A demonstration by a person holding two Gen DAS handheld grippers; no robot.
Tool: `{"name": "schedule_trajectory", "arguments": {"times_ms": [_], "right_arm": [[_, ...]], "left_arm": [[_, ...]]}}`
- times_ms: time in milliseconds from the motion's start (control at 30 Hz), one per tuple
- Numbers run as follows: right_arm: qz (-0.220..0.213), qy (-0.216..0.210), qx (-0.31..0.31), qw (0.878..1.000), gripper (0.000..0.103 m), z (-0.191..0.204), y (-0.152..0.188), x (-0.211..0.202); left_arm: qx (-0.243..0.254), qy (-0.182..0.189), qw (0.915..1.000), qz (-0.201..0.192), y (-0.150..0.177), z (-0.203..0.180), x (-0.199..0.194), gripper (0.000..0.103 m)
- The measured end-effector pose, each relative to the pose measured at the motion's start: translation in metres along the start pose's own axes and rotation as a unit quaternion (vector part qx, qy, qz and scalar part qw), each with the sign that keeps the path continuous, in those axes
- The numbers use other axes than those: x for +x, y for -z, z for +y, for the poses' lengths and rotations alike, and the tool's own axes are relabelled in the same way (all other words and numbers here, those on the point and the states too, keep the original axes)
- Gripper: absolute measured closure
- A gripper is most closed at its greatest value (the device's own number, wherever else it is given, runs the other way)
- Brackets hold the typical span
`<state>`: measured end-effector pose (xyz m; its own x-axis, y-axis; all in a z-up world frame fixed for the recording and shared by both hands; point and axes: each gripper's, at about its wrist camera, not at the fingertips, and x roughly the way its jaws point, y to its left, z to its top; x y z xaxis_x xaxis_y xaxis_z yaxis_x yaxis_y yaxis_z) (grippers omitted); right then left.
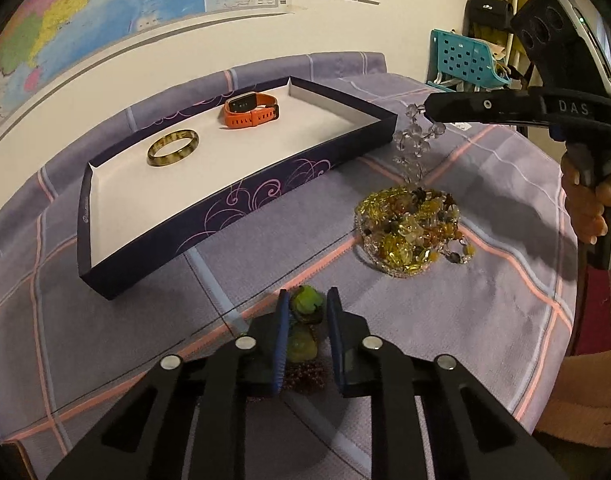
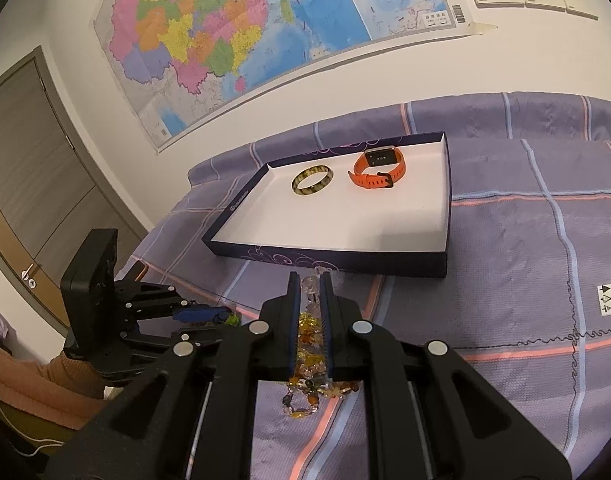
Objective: Organize jewelry
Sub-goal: 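Grasp the small green bead ring with the left tool while the right tool lifts the crystal strand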
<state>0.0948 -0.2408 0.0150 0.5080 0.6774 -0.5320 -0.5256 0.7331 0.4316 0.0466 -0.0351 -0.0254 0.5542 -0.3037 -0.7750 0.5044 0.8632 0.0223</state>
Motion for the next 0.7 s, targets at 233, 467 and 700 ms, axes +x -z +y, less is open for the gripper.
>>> {"name": "schedule_trajectory", "arguments": {"times_ms": [233, 467, 700], "right_arm": [[-0.001, 0.001, -0.002, 1.0, 0.093, 0.0, 0.0, 0.001], [-0.01, 0.001, -0.004, 1.0, 0.093, 0.003, -0.003, -0.001], [-0.023, -0.009, -0.01, 1.0, 0.093, 0.008, -0.016, -0.007]], "left_arm": [[-0.017, 0.015, 0.9997, 0.003, 0.001, 0.008, -0.002, 0.089], [-0.04, 0.018, 0.999, -0.007, -0.003, 0.013, -0.007, 0.09], [-0.066, 0.036, 0.9963, -0.042, -0.017, 0.023, -0.028, 0.09]]}}
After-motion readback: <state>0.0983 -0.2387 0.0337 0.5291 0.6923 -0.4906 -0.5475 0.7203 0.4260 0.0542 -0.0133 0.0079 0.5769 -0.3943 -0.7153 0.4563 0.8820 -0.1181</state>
